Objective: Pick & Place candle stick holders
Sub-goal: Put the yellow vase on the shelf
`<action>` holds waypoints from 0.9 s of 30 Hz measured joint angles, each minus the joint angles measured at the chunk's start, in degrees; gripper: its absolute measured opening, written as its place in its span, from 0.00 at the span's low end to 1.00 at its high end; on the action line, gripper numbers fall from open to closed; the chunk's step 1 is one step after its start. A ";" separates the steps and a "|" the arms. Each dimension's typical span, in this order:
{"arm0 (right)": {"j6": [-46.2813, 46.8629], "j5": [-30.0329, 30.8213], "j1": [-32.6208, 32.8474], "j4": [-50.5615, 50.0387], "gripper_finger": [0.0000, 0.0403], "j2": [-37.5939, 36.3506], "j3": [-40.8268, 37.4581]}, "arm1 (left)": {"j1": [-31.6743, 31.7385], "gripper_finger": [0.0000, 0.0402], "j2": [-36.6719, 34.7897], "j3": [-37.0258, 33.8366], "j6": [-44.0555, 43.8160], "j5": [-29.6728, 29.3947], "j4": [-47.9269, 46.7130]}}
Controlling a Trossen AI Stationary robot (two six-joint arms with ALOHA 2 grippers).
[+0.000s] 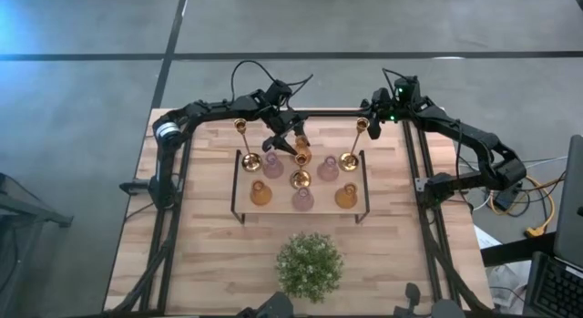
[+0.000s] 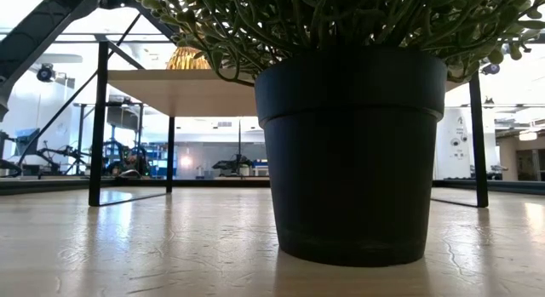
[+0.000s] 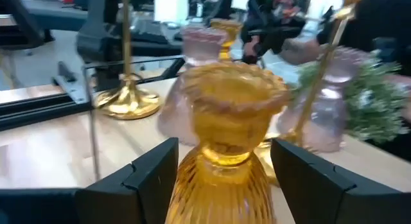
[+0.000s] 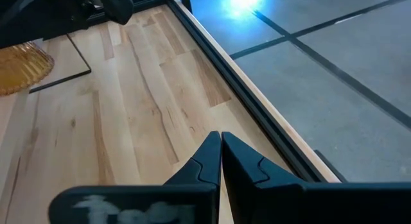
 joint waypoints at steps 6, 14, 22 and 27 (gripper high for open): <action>-0.02 0.00 -0.01 0.23 0.02 0.00 0.00 | -0.18 0.56 0.00 0.00 0.22 1.05 -0.60; 0.00 0.00 -0.02 0.25 0.02 0.00 0.00 | -1.35 0.52 -0.02 0.00 -0.32 1.38 -0.54; 0.15 0.00 -0.01 0.24 0.02 0.00 0.00 | -3.09 0.53 -0.07 0.00 0.29 -0.76 0.09; 0.15 0.00 -0.02 0.24 0.02 0.00 0.00 | -2.18 0.53 -0.22 0.17 0.18 -2.77 0.38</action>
